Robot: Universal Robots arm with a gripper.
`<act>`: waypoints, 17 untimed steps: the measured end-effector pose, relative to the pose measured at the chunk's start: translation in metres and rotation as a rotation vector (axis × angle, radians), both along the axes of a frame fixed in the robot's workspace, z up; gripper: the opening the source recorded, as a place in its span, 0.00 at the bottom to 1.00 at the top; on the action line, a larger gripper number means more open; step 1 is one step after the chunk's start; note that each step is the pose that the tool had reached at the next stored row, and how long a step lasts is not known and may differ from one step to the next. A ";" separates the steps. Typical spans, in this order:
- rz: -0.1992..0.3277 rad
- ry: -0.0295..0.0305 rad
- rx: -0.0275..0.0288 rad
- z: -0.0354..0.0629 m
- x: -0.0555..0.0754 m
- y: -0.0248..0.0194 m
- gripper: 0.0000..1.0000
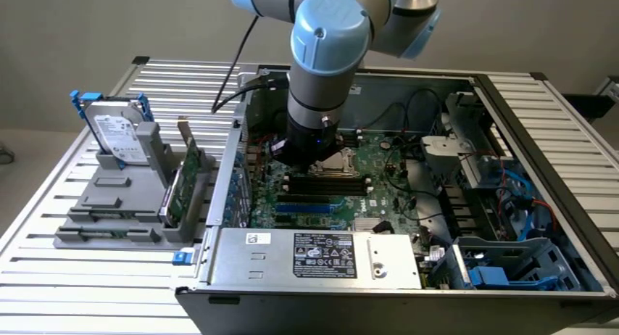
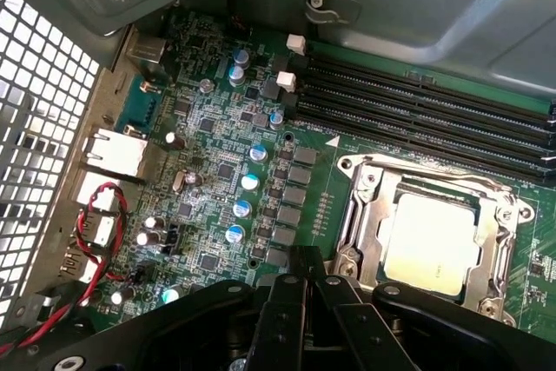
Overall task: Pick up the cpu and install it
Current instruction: 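Install the second cpu locking lever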
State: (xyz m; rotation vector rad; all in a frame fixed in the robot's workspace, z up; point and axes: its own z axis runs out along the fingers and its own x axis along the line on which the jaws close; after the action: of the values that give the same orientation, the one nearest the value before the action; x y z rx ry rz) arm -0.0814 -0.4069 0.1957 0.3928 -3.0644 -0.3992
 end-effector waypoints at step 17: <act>0.000 0.0001 -0.0319 -0.0004 0.000 0.0000 0.11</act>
State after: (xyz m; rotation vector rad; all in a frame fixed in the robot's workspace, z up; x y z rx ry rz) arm -0.0814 -0.4069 0.1953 0.3914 -3.0665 -0.3498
